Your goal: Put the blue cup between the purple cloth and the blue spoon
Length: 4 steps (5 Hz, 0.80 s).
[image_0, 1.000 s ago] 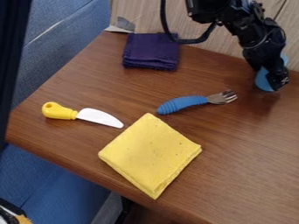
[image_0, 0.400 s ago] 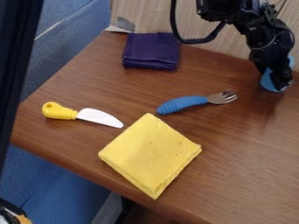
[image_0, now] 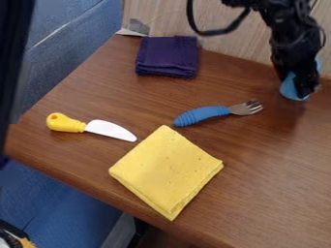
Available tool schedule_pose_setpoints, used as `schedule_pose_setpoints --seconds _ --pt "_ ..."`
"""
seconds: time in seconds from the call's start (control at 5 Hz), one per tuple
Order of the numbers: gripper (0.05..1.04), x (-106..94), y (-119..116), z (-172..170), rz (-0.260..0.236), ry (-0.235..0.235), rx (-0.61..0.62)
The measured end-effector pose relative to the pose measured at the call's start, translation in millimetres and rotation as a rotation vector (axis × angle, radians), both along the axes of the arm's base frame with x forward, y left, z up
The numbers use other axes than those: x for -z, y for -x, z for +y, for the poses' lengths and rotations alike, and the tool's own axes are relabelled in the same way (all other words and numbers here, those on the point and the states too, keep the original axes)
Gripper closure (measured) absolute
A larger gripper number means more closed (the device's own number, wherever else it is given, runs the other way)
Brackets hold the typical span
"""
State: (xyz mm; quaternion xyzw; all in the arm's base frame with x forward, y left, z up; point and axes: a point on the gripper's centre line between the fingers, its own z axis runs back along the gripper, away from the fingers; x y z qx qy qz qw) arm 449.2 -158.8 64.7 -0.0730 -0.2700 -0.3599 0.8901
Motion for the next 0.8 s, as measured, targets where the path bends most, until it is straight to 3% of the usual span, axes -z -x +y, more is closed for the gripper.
schedule_pose_setpoints --seconds 0.2,0.4,0.8 --pt "0.347 -26.7 5.8 11.1 -0.002 -0.022 -0.026" --pt "0.347 -37.2 11.5 29.6 0.032 -0.079 -0.05" --pt "0.347 -58.7 16.4 74.9 0.114 -0.345 -0.074"
